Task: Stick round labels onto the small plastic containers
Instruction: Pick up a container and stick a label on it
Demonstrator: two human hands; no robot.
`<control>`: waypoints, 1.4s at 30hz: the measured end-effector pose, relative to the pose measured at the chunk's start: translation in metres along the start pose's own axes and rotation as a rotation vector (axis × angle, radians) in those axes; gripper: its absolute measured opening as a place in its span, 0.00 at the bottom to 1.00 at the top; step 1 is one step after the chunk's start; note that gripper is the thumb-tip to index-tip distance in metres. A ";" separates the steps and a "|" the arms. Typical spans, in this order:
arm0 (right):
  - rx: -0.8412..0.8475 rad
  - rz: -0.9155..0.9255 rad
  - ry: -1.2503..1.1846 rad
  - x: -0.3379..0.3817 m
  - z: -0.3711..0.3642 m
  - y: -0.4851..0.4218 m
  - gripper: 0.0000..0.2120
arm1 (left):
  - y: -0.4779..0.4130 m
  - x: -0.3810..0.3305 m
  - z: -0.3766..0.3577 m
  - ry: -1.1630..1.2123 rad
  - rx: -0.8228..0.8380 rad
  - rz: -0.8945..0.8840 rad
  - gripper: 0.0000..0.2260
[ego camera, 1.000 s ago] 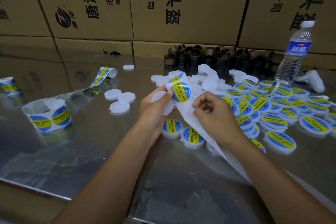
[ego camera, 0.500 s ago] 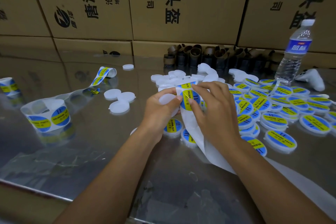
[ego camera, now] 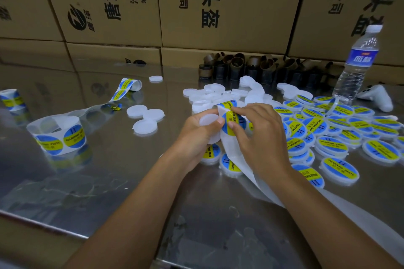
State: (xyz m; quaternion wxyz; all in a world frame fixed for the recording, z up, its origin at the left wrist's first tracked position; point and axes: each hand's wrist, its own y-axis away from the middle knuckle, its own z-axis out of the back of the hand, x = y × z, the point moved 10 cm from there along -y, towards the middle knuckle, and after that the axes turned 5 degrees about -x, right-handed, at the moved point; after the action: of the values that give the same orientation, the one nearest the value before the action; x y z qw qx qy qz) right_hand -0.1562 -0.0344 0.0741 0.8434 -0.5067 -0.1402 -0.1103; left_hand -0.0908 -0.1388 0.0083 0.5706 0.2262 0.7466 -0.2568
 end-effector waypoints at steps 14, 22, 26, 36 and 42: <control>0.028 -0.032 -0.020 -0.003 0.000 -0.001 0.08 | -0.003 0.003 0.006 -0.045 -0.084 0.039 0.13; 0.056 -0.064 -0.068 -0.004 -0.002 0.000 0.07 | -0.004 0.003 0.012 -0.089 -0.142 0.031 0.08; 0.053 -0.066 -0.113 -0.003 -0.003 0.000 0.04 | -0.004 0.003 0.015 -0.086 -0.165 0.033 0.08; 0.055 -0.035 -0.160 0.002 -0.002 -0.001 0.02 | -0.002 0.004 0.022 -0.090 -0.237 0.059 0.05; 0.044 -0.009 -0.130 0.006 -0.001 0.000 0.01 | 0.002 -0.001 0.032 -0.079 -0.345 0.027 0.06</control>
State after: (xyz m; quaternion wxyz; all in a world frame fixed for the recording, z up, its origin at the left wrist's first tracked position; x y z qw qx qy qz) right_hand -0.1503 -0.0352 0.0763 0.8430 -0.4935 -0.1995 -0.0776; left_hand -0.0658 -0.1579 0.0023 0.6332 0.1245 0.7534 -0.1261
